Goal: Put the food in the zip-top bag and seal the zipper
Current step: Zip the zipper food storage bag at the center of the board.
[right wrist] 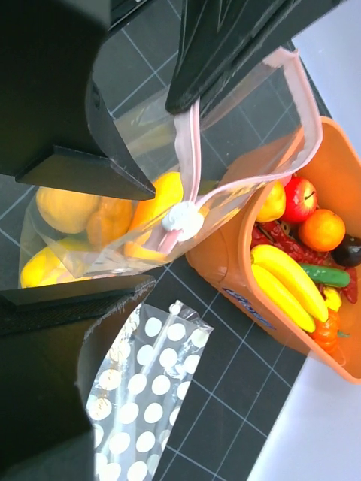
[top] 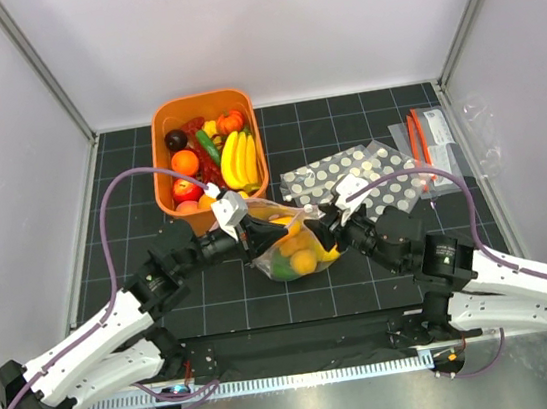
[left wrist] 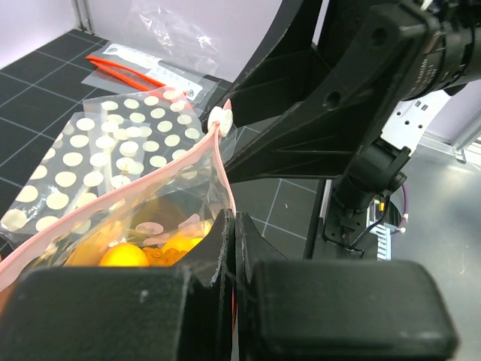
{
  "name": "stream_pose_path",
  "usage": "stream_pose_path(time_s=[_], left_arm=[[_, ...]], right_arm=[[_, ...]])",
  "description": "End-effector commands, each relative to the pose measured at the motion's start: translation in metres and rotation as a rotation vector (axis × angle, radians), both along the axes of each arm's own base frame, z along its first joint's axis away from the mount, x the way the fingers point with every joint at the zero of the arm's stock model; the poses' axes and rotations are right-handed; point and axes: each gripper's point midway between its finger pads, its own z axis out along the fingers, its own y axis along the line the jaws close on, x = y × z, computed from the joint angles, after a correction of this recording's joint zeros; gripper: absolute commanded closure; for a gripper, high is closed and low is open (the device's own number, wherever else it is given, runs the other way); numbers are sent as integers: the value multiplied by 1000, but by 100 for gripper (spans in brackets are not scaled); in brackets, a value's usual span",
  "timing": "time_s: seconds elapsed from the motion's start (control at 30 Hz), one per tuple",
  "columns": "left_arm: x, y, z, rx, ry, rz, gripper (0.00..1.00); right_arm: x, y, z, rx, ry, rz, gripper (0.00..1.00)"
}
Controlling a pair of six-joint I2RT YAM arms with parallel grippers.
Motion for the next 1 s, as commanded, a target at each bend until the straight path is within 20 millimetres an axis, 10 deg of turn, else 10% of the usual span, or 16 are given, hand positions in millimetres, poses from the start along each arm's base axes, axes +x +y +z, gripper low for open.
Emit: stream_pose_path(time_s=[0.0, 0.23, 0.43, 0.57, 0.67, 0.97], left_arm=[[-2, 0, 22, -64, -67, -12, 100], [2, 4, 21, -61, -72, 19, 100], [13, 11, 21, -49, -63, 97, 94], [12, 20, 28, -65, -80, 130, 45], [5, 28, 39, -100, -109, 129, 29], [-20, 16, 51, -102, -165, -6, 13]], right_arm=[[-1, 11, 17, 69, -30, 63, 51], [-21, 27, 17, 96, -15, 214, 99], [-30, 29, 12, 116, 4, 260, 99], [-33, 26, 10, 111, 13, 265, 99], [-40, 25, 10, 98, 24, 297, 99], [-61, 39, 7, 66, 53, 441, 99]])
